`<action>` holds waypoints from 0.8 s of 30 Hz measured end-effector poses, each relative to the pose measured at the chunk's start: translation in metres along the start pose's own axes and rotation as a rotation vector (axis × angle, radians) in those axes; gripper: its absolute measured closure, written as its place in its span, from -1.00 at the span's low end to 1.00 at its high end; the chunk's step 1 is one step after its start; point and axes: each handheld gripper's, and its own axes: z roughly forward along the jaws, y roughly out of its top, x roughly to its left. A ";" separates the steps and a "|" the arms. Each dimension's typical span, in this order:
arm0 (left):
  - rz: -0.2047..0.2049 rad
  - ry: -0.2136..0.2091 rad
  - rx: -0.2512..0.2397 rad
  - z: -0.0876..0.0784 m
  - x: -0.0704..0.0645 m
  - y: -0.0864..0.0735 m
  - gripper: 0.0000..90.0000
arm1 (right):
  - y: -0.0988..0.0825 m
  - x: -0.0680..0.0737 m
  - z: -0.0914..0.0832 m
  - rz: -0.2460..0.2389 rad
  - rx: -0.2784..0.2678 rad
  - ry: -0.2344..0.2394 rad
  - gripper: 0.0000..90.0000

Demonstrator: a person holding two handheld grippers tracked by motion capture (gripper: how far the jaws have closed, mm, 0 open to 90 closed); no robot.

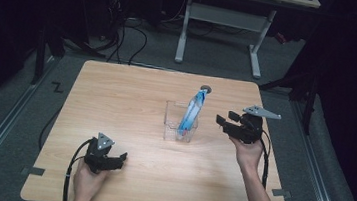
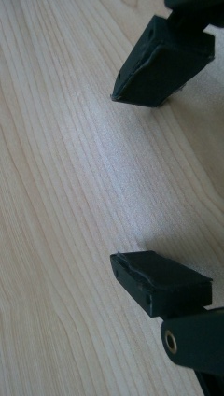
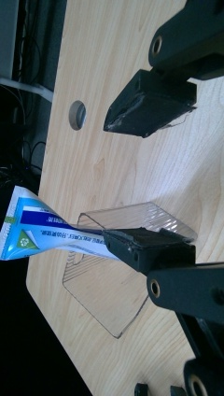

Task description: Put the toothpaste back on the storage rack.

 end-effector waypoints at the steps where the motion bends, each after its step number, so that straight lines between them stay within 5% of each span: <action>1: 0.000 0.000 0.000 0.000 0.000 0.000 -0.58 | 0.000 -0.001 0.000 -0.002 0.000 0.000 -0.07; 24: 0.000 0.000 0.000 0.000 0.000 0.000 -0.58 | -0.013 -0.007 -0.015 0.014 -0.014 0.002 -0.07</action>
